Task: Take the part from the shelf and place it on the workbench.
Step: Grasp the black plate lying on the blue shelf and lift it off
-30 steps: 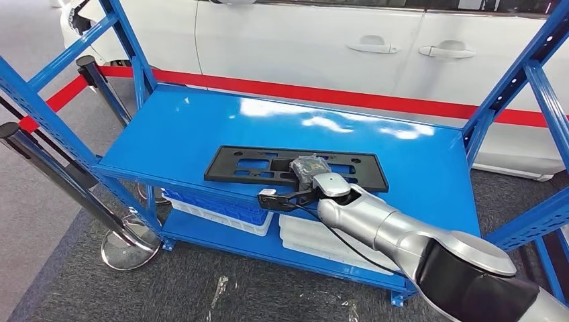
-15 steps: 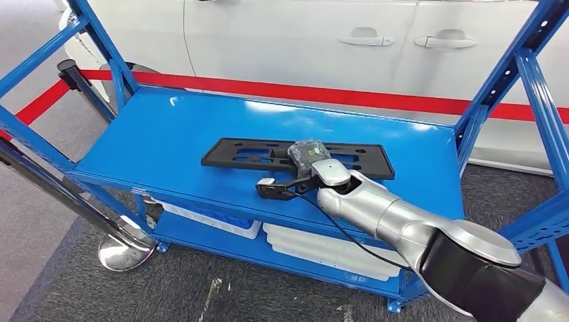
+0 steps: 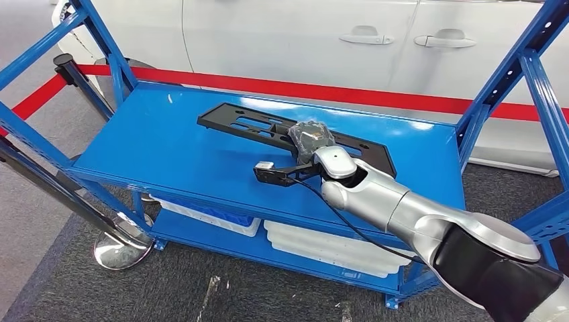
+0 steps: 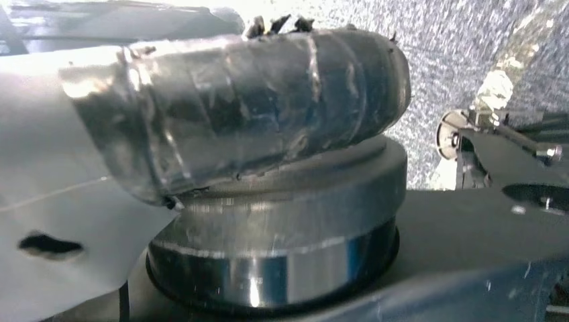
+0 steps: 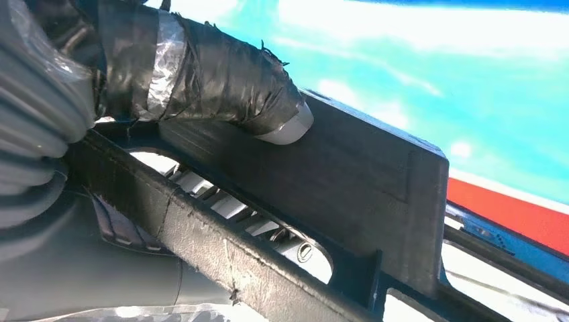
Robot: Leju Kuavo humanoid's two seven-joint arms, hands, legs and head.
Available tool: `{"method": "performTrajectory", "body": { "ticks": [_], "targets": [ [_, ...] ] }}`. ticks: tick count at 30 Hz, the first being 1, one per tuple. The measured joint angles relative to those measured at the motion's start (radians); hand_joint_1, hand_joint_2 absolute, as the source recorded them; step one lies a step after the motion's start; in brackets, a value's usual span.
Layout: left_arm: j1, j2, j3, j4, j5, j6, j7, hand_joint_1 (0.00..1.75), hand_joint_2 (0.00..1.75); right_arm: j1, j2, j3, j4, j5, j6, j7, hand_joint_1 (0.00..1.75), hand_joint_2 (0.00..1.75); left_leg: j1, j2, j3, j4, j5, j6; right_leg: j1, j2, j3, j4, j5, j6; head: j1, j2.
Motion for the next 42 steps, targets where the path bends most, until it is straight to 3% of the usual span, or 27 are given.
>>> {"method": "performTrajectory", "body": {
  "ticks": [12, 19, 26, 30, 42],
  "targets": [
    [0.000, 0.000, -0.014, 0.000, -0.016, 0.005, 0.004, 0.00, 0.00, 0.000, -0.017, -0.012, -0.064, 0.015, -0.011, 0.000, 1.75, 1.75, -0.001, 0.000, -0.002, 0.006, 0.000, 0.001, -0.001, 0.000, 0.018, -0.026, 0.012, 0.019, 0.000, 0.000],
    [-0.001, 0.000, -0.024, 0.000, -0.019, 0.006, 0.004, 0.00, 0.00, 0.000, -0.021, -0.017, -0.086, 0.029, -0.017, -0.002, 1.75, 1.75, -0.002, 0.000, -0.004, 0.008, -0.001, 0.002, -0.001, 0.000, 0.019, -0.030, 0.014, 0.021, 0.000, 0.000],
    [-0.001, 0.000, -0.024, 0.000, -0.011, 0.007, -0.010, 0.00, 0.00, -0.022, -0.021, -0.017, -0.160, 0.125, -0.032, -0.013, 1.75, 1.75, -0.002, 0.000, -0.004, 0.008, -0.001, 0.002, -0.002, 0.000, 0.019, -0.030, 0.014, 0.021, 0.000, 0.000],
    [-0.001, 0.000, -0.024, 0.000, -0.010, 0.006, -0.020, 0.00, 1.75, -0.059, -0.015, -0.017, -0.225, 0.181, -0.018, -0.017, 1.75, 1.75, -0.002, 0.000, -0.005, 0.008, -0.001, 0.002, -0.002, 0.000, 0.019, -0.030, 0.014, 0.021, 0.000, 0.000],
    [-0.001, -0.005, -0.025, 0.000, 0.001, -0.009, -0.049, 0.00, 1.75, -0.202, 0.025, -0.012, -0.440, 0.275, 0.102, -0.026, 1.75, 1.75, -0.002, -0.001, -0.005, 0.008, -0.001, 0.003, -0.002, -0.002, 0.019, -0.031, 0.014, 0.021, 0.000, 0.000]
  ]
}}
